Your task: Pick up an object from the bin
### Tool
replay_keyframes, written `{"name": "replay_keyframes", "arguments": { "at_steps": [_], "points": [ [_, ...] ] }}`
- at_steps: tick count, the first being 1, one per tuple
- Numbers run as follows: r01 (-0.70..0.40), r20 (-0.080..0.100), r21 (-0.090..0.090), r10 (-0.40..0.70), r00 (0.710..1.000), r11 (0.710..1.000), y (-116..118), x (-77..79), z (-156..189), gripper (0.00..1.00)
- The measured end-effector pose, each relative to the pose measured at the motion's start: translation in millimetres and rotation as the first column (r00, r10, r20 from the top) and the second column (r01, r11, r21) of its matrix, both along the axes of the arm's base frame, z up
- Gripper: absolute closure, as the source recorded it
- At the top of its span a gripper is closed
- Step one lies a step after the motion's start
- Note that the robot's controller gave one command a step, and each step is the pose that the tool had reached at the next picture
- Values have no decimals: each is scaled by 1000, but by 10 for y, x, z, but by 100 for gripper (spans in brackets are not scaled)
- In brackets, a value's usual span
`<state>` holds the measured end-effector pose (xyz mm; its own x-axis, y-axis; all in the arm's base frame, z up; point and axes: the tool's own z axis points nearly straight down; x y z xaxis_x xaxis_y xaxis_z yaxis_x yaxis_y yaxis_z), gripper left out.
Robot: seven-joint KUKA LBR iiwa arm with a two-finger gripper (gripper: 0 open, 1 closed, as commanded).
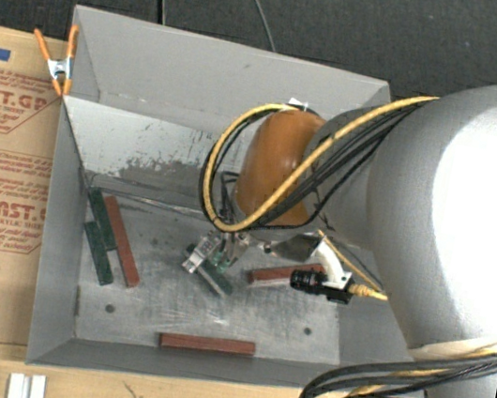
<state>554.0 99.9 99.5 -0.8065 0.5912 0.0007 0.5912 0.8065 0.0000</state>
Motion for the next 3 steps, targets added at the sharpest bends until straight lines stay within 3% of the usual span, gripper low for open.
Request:
{"name": "replay_keyframes", "arguments": {
  "at_steps": [3],
  "points": [
    [0,-2,-1,0,1000,1000,-1,-10,419,100]
  ]
}}
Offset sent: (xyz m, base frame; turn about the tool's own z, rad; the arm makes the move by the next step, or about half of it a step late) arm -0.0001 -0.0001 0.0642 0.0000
